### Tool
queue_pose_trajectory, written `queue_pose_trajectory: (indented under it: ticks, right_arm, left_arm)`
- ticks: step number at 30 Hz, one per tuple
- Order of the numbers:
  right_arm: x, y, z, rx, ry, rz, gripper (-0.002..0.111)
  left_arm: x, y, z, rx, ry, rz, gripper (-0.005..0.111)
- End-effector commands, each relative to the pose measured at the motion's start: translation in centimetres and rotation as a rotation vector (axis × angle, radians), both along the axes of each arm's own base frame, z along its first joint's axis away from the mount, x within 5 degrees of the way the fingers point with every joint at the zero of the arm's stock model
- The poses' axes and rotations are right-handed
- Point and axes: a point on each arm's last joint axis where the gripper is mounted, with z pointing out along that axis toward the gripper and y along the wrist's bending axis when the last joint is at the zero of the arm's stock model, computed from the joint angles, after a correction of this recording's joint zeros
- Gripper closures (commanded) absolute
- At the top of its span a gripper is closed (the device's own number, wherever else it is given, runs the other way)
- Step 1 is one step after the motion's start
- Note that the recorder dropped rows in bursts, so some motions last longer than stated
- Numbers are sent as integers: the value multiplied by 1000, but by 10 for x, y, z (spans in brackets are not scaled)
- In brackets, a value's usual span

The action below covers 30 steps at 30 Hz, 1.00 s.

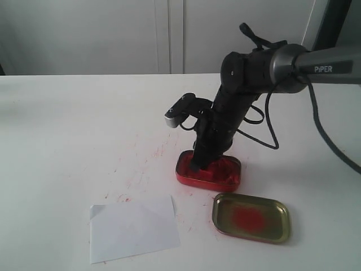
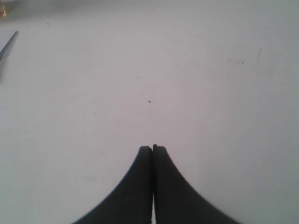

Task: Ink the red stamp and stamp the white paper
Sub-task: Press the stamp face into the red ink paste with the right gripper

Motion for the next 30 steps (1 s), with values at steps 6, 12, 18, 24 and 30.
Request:
queue_pose_trajectory:
  ticks: [6, 12, 18, 24, 30]
  right_arm:
    - [7, -1, 15, 21, 24, -66, 108]
    - [7, -4, 6, 23, 76, -86, 108]
    - [11, -11, 7, 51, 93, -128, 108]
    - [13, -15, 0, 54, 128, -161, 108]
    - [13, -13, -7, 60, 151, -170, 108]
  left_arm:
    - [0, 0, -3, -2, 12, 4, 107]
    - [0, 0, -3, -2, 12, 4, 107]
    - [0, 0, -3, -2, 12, 4, 107]
    - [0, 0, -3, -2, 12, 4, 107]
    - [0, 0, -3, -2, 12, 4, 107]
